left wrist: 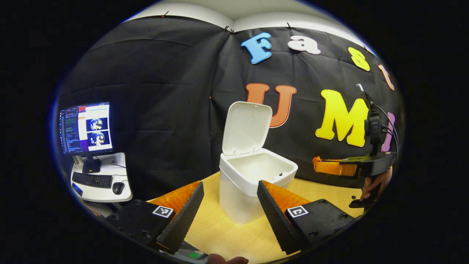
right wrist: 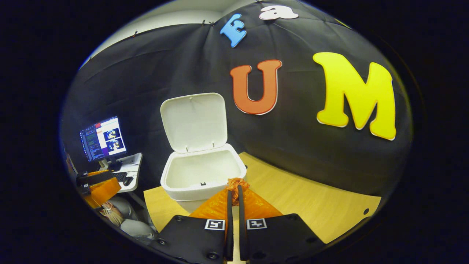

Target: Press the lid of the desktop garbage bin to open it, pick up the crumpled paper on the desktop and throw it into the bin, then pick up the pop can on the desktop and drop it into the bin, and finally close the garbage bin lid.

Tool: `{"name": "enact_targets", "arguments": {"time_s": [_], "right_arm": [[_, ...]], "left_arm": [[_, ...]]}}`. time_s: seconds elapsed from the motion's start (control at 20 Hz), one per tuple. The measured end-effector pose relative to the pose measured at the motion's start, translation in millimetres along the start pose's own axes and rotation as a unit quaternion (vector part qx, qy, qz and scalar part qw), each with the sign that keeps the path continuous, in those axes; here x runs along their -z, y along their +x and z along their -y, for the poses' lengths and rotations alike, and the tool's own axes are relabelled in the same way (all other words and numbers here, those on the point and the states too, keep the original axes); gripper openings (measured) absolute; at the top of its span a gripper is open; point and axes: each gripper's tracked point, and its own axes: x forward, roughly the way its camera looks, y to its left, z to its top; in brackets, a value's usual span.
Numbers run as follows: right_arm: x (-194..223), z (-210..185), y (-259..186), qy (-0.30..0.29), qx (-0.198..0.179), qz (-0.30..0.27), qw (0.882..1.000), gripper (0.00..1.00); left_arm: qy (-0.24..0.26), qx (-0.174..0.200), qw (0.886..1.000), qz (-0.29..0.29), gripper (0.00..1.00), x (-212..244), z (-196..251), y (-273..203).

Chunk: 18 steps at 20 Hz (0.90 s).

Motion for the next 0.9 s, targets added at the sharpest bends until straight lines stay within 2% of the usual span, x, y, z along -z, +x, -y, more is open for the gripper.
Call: {"name": "enact_targets", "arguments": {"time_s": [0.1,0.4,0.55,0.7,0.75,0.85,0.9], "right_arm": [[-7.9,-20.2,23.2,-0.014,-0.011,-0.001,1.000,0.07],[-8.2,-44.9,69.8,-0.050,-0.012,-0.003,0.999,0.08],[-0.5,-48.0,83.9,-0.046,-0.010,-0.017,0.999,0.17],[0.0,-45.3,88.3,-0.039,-0.005,-0.017,0.999,0.18],[-1.5,-45.1,87.2,-0.036,-0.006,-0.014,0.999,0.28],[-4.4,-42.2,84.3,-0.034,-0.002,-0.008,0.999,0.43],[-6.8,-40.6,82.2,-0.035,0.000,-0.005,0.999,0.46]], "left_arm": [[-0.001,-0.011,1.000,-0.001,0.96,1.2,-14.7,-0.8],[-0.003,-0.042,0.999,-0.006,0.96,8.0,-49.9,-3.8],[-0.003,-0.035,0.999,-0.003,0.96,6.9,-51.9,-3.8],[0.005,-0.030,1.000,-0.001,0.96,5.8,-52.6,-0.6],[0.007,-0.026,1.000,0.000,0.96,5.7,-51.5,1.8],[0.010,-0.018,1.000,0.002,0.96,5.5,-46.5,4.2],[0.012,-0.014,1.000,0.003,0.97,4.2,-43.2,5.3]]}}
